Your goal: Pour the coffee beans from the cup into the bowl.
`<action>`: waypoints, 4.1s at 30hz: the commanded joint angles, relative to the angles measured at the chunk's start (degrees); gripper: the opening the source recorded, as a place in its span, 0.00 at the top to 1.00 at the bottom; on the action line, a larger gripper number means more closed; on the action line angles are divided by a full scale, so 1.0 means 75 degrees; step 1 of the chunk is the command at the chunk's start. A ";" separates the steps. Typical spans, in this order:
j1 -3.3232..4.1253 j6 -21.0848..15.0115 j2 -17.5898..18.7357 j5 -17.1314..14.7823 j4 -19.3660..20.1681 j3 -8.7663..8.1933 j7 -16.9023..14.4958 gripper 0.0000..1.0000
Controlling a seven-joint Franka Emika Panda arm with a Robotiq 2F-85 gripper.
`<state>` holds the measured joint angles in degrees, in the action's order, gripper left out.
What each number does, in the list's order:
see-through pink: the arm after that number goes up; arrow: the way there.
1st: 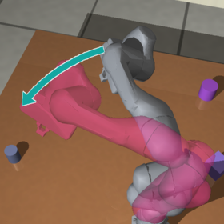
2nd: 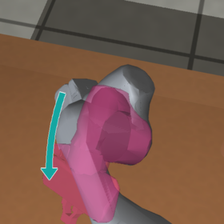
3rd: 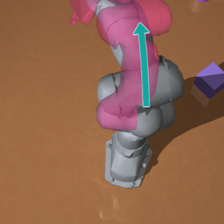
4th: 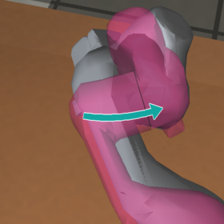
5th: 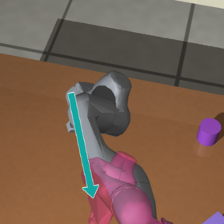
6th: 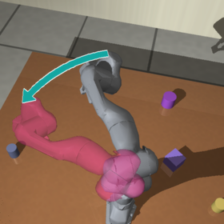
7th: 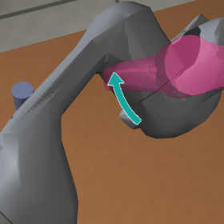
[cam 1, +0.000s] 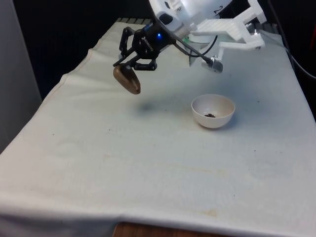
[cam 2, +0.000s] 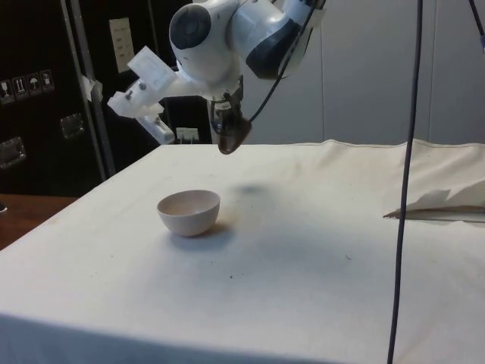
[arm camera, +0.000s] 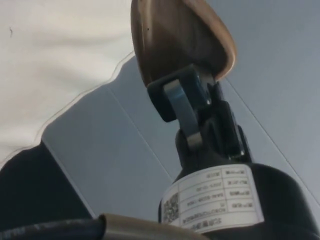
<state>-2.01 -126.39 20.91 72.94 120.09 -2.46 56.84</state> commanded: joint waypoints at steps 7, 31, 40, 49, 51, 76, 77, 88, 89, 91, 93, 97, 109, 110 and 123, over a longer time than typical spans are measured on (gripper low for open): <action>-0.0053 -0.0298 -0.0038 -0.0382 0.0069 -0.0031 -0.0596 1.00; -0.0053 -0.0298 0.0145 -0.1070 0.0008 -0.0206 -0.2307 1.00; -0.0099 -0.0626 0.0260 -0.1337 -0.0053 -0.0390 -0.2613 1.00; -0.0115 -0.1085 0.0359 -0.1811 -0.0145 -0.0634 -0.3048 1.00; -0.0115 -0.1176 0.0382 -0.1910 -0.0160 -0.0680 -0.3132 1.00; -0.0153 -0.2193 0.0611 -0.3323 -0.0260 -0.1154 -0.4439 1.00; -0.0153 -0.2231 0.0619 -0.3377 -0.0260 -0.1161 -0.4500 1.00; -0.0183 -0.2613 0.0688 -0.4194 -0.0252 -0.1299 -0.5309 1.00; -0.0084 -0.2468 0.0680 -0.4041 -0.0290 -0.1367 -0.5134 1.00; -0.0199 -0.2666 0.0703 -0.4339 -0.0244 -0.1306 -0.5455 1.00; -0.0206 -0.2720 0.0710 -0.4484 -0.0244 -0.1322 -0.5600 1.00; -0.0222 -0.2827 0.0741 -0.4882 -0.0244 -0.1360 -0.5997 1.00; -0.0244 -0.3063 0.0802 -0.5791 -0.0229 -0.1429 -0.6914 1.00; -0.0244 -0.3079 0.0810 -0.5882 -0.0237 -0.1436 -0.6998 1.00; -0.0260 -0.3201 0.0871 -0.7219 -0.0252 -0.1497 -0.8335 1.00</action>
<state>-3.04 -149.77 27.50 19.48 117.97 -14.67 -4.81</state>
